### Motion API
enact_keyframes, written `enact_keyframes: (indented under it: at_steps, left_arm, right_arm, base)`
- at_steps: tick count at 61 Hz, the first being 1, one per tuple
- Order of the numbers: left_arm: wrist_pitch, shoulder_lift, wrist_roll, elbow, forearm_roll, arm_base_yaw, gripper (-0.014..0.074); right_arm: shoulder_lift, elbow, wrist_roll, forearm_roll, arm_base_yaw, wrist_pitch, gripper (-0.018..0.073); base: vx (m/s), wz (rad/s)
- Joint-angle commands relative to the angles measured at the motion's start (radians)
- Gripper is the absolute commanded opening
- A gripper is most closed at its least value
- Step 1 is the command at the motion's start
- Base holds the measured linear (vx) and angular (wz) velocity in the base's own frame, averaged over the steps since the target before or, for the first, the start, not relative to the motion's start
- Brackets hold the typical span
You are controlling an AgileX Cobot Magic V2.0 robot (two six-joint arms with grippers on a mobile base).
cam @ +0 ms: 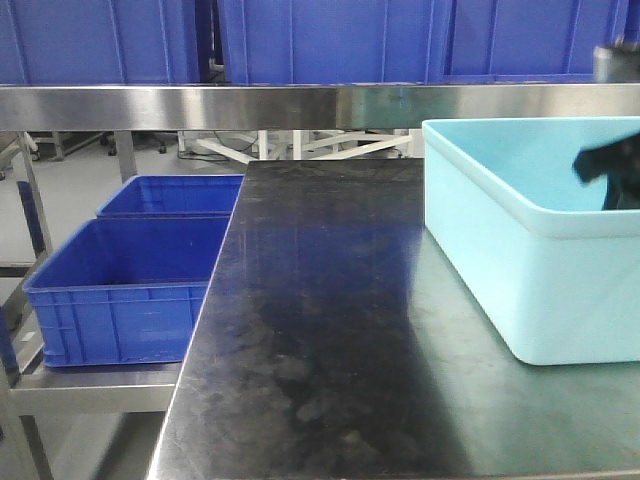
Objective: Pick red cube and place on left shelf
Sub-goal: 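Close the right gripper on the red cube and lift it, then raise the held red cube out of the tub with the right gripper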
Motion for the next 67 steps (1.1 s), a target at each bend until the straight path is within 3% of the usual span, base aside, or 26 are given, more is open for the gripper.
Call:
enact_keyframes:
  at_steps: [1, 21, 43, 67]
  left_arm:
    - [-0.084, 0.008, 0.001, 0.022, -0.006, -0.004, 0.0106]
    - [-0.084, 0.008, 0.001, 0.022, -0.006, -0.004, 0.0106]
    - [-0.084, 0.008, 0.001, 0.022, -0.006, -0.004, 0.0106]
    - [-0.084, 0.008, 0.001, 0.022, -0.006, -0.004, 0.0106]
  right_arm:
    - [-0.113, -0.03, -0.003, -0.012, -0.002, -0.053, 0.0064]
    - [-0.503, 0.022, -0.003, -0.012, -0.002, -0.074, 0.0057]
    - [-0.947, 0.24, -0.003, -0.01, 0.024, -0.101, 0.0057]
    - [-0.988, 0.333, -0.003, 0.062, 0.184, -0.058, 0.0057]
  base:
    - [0.0, 0.0]
    - [0.0, 0.0]
    - [0.0, 0.0]
    - [-0.01, -0.03]
